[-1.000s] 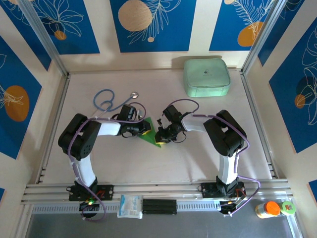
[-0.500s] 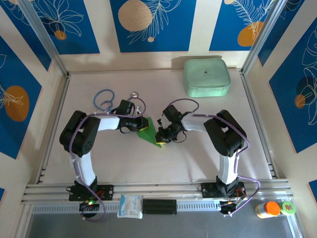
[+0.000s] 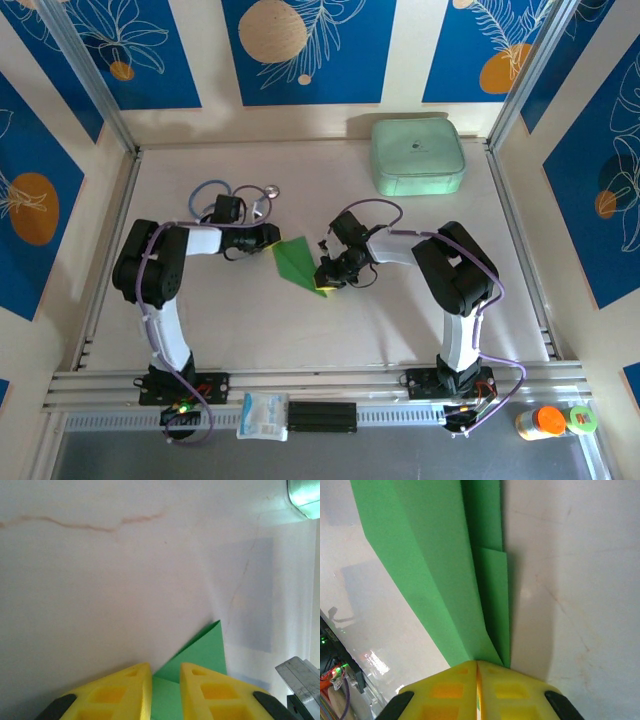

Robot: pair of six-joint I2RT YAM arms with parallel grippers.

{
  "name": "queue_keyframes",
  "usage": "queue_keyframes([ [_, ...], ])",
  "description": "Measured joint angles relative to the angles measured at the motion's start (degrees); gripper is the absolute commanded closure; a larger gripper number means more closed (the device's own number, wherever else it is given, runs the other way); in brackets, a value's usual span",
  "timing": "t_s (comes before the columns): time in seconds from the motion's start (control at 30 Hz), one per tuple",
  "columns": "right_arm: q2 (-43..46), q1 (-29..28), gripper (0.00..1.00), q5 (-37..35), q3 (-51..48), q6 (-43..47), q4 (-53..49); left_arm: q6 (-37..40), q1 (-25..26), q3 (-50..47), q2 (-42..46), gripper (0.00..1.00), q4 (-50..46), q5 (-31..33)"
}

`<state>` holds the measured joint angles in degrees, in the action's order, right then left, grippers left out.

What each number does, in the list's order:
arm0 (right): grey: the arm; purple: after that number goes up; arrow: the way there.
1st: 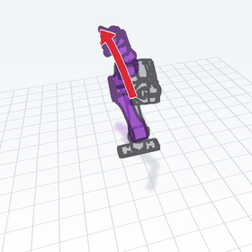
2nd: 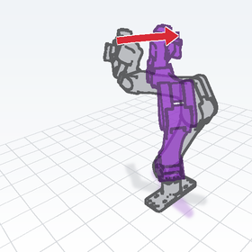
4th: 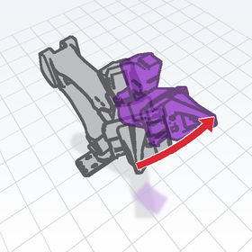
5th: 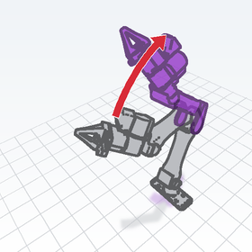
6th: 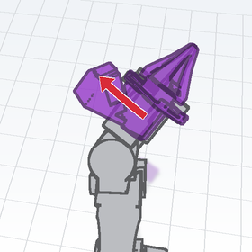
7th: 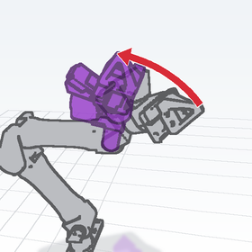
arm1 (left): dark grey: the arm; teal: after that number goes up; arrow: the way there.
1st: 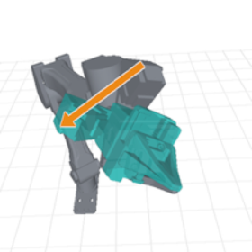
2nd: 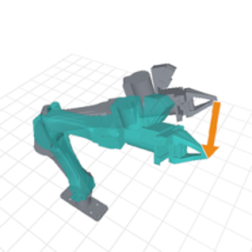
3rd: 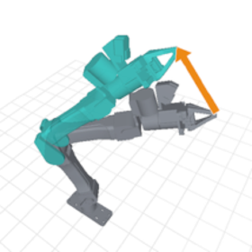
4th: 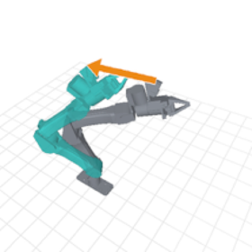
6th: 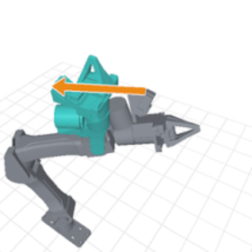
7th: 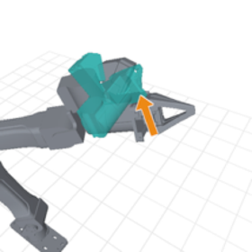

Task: Fold a paper plane with a square sheet of paper (pick it up from the middle)
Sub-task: Fourth fold the wing at the center of the table.

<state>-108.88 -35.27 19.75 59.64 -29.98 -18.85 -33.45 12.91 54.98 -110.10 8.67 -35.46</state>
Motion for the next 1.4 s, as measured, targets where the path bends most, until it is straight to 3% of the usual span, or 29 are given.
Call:
queue_keyframes([
  [0.17,0.0,0.2,0.89,0.2,0.0,0.0,-0.4,0.8,-0.4,0.1,3.8,0.76,-2.7,3.6],
  [0.3,-0.1,0.2,0.89,0.2,0.4,0.0,-1.1,-1.0,0.4,-1.6,12.6,0.78,-2.4,5.6],
  [0.47,-0.2,0.2,0.89,0.2,0.8,0.0,-2.0,-4.7,5.0,-5.7,19.6,0.82,0.3,7.5],
  [0.77,-0.2,0.3,0.89,0.3,0.8,0.8,-2.3,-9.2,13.7,-7.6,12.0,0.9,1.6,8.4],
  [1.03,-0.1,0.4,0.88,0.9,0.9,1.9,-2.9,-10.2,14.4,-6.5,5.9,0.96,1.1,10.1],
  [1.4,1.7,0.3,0.88,-0.2,2.9,-0.5,-5.0,-11.1,14.5,-5.7,5.0,1.0,0.3,10.7],
])
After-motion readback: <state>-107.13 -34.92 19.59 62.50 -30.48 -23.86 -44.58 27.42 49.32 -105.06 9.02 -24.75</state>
